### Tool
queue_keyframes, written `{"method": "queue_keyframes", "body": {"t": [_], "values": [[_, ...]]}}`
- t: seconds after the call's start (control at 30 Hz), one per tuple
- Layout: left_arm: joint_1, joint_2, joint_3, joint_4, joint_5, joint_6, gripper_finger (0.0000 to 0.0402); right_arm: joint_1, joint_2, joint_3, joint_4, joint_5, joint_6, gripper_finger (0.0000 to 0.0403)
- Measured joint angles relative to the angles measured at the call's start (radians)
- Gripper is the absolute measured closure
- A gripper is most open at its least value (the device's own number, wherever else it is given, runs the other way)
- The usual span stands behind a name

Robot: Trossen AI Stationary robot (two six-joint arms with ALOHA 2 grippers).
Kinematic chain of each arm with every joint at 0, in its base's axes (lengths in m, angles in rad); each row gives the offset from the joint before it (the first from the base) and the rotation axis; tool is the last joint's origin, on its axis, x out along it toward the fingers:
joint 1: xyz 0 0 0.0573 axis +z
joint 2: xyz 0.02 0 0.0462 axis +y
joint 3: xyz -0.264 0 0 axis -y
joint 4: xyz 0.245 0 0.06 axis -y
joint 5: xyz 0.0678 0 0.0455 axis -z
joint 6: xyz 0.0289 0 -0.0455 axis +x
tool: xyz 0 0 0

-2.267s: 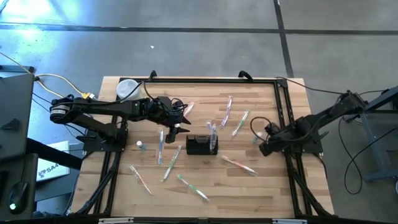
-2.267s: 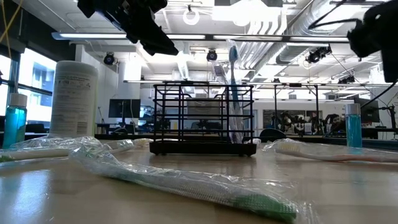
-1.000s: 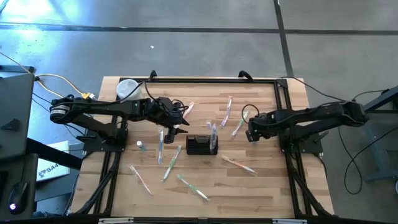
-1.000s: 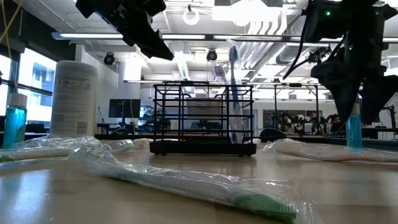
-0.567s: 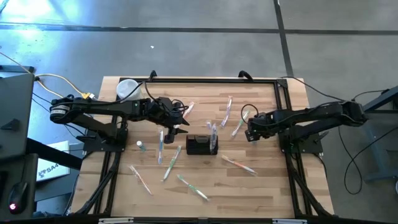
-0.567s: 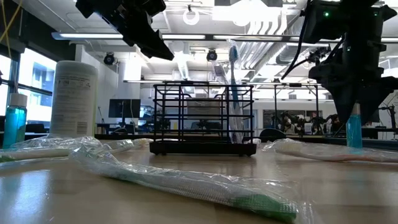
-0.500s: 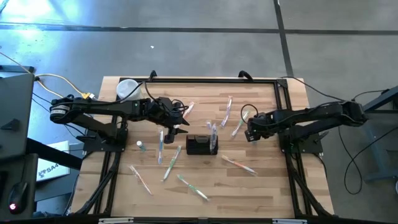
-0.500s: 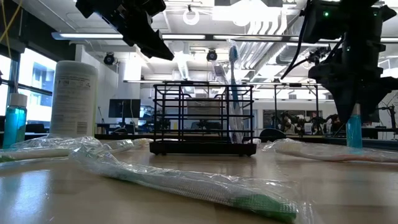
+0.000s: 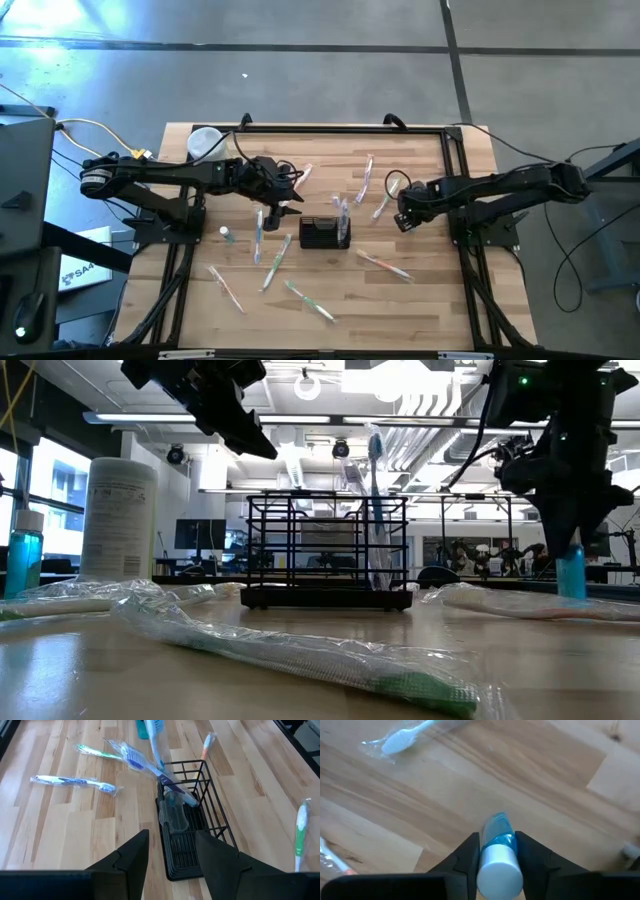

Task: Pick & Place toothbrushing station
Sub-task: Put the right blue mouthwash into the black mesh

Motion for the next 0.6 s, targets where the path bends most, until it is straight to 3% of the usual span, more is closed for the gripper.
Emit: {"method": "queue_keyframes", "body": {"t": [0.27, 0.6], "values": [[0.0, -0.005, 0.0, 0.013, 0.018, -0.051, 0.0238, 0.076, 0.001, 0.122, -0.007, 0.023, -0.043, 0.0309], [-0.033, -0.006, 0.0, -0.004, 0.024, -0.105, 0.0238, 0.287, 0.043, 0.384, -0.005, 0.074, -0.053, 0.0309]]}}
